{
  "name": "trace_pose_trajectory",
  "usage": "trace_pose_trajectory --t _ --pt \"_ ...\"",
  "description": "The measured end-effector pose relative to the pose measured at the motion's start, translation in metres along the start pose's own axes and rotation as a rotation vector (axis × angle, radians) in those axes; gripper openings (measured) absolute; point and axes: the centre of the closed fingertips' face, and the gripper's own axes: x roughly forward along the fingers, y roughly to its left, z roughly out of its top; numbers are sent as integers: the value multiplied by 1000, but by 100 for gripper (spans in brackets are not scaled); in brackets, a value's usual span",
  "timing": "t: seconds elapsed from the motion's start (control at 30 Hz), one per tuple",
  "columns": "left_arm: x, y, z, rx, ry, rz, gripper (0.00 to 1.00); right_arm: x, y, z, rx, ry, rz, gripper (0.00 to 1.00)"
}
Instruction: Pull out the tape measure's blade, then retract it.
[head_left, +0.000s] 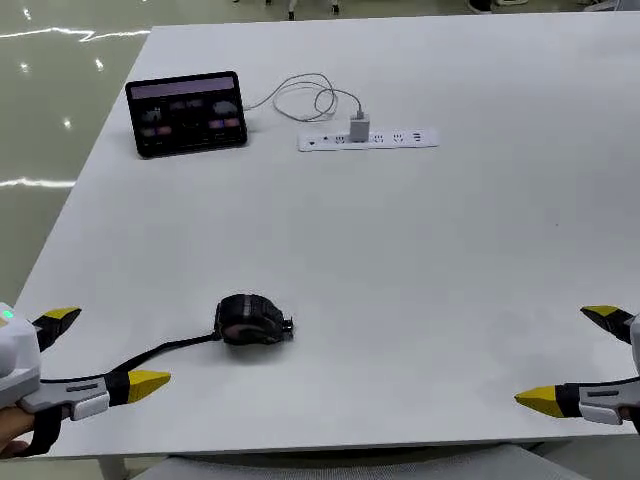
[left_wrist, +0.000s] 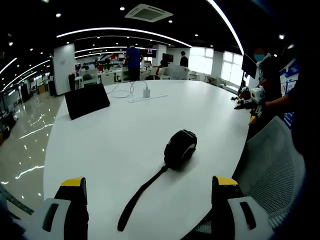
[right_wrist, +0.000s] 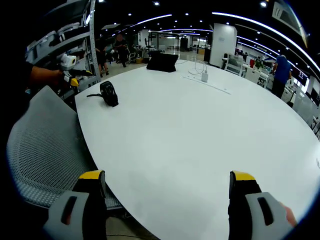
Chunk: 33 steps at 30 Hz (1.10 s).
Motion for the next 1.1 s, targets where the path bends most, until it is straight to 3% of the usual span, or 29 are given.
trace_pose_trajectory --t 0.3,0.37,0.43,0.53,0.73,1.1 --pt "3 5 7 33 -7 3 100 -2 -4 7 -10 -13 -1 100" --pt "4 3 13 50 -26 -17 100 -2 -3 12 -13 -22 11 100" --pt "7 1 14 39 -6 -38 100 -1 -2 16 -7 -26 19 100" --pt "11 -1 21 65 -15 -54 100 2 3 21 3 -32 52 100" --pt "22 -5 25 97 30 -107 100 8 6 24 -7 -27 71 100" --pt "45 -20 38 207 84 -220 100 19 12 38 -45 -37 91 99"
